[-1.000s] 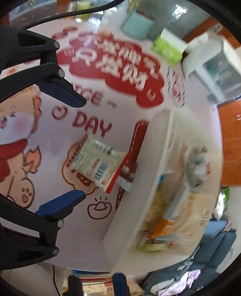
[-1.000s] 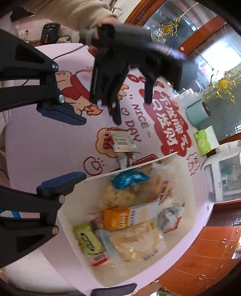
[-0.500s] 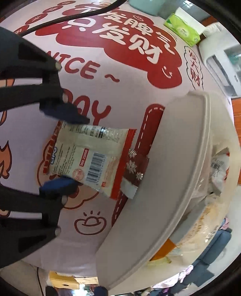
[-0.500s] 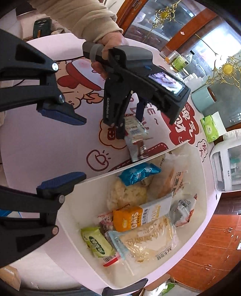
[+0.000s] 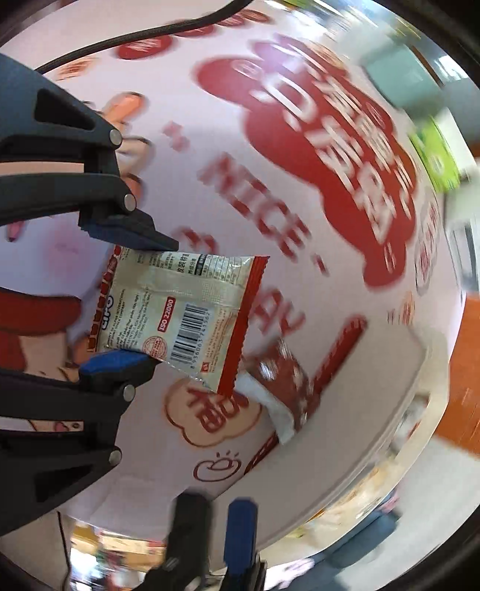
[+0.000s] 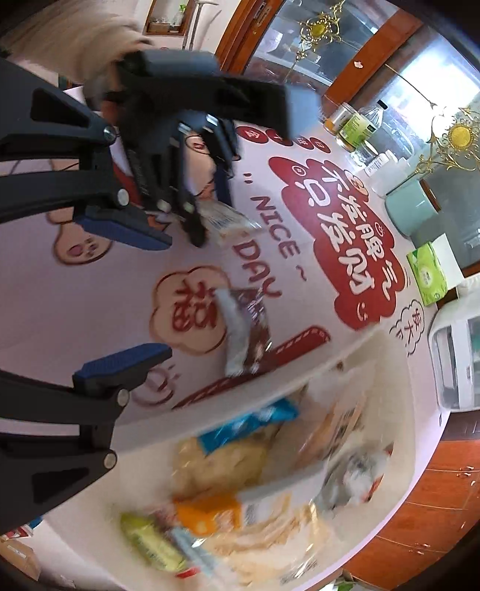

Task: Organize snacks
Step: 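Grasp the white red-edged packet with the left gripper while the right grasps the brown chocolate wrapper, then carry the white packet and chocolate wrapper into the white tray and release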

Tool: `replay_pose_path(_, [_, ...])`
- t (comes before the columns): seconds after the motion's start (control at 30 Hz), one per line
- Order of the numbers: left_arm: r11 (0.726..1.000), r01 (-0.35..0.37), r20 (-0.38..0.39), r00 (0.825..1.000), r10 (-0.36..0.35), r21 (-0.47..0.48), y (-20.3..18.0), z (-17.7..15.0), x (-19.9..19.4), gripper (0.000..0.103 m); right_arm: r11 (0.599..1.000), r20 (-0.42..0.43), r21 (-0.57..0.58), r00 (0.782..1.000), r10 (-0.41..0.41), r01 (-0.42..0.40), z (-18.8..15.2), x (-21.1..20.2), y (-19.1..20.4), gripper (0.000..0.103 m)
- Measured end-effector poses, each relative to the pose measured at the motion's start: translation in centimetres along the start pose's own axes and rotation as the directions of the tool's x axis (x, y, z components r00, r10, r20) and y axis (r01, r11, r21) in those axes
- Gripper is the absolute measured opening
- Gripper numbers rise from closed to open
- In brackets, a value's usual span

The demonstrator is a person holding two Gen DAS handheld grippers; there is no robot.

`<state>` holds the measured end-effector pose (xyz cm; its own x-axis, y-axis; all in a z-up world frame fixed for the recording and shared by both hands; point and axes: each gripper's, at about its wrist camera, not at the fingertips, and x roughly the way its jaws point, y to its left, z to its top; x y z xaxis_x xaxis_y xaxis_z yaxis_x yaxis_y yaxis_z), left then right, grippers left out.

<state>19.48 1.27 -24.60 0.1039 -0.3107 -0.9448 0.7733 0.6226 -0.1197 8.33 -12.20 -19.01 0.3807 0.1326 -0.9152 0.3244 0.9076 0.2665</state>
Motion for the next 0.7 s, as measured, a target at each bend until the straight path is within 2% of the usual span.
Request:
replay_pose_path(0.07, [0.998, -0.004, 0.016, 1.0, 0.005, -0.063, 1.1, -0.7, -0.9, 0.046, 1.0, 0.005, 0.028, 1.0, -0.01, 0.01, 0.9, 1.1, 0.5, 0.053])
replay_pose_path(0.2, [0.987, 0.006, 0.057, 0.998, 0.003, -0.158, 2.7, -2.3, -2.9, 0.047, 0.982, 0.037, 0.183, 0.997, -0.062, 0.054, 2.3, 3.4, 0.5, 0.053])
replay_pose_path(0.33, [0.978, 0.005, 0.084, 0.996, 0.012, -0.207, 3.3, -4.0, -4.5, 0.047, 0.925, 0.033, 0.357, 0.988, -0.152, 0.13, 2.9, 6.3, -0.2, 0.053])
replay_pose_path(0.4, [0.974, 0.005, 0.09, 0.996, 0.016, -0.228, 3.7, -5.0, -5.2, 0.047, 0.9, 0.059, 0.408, 0.979, -0.196, 0.156, 3.0, 6.9, -0.4, 0.053])
replay_pose_path(0.53, [0.96, -0.012, 0.091, 0.995, 0.039, -0.281, 4.6, -6.5, -5.9, 0.047, 0.855, 0.077, 0.456, 0.946, -0.315, 0.247, 3.5, 8.0, -0.9, 0.053])
replay_pose_path(0.7, [0.938, -0.025, 0.09, 0.994, 0.059, -0.345, 5.9, -7.7, -6.5, 0.047, 0.844, 0.1, 0.437, 0.916, -0.388, 0.31, 4.3, 8.5, -0.5, 0.054])
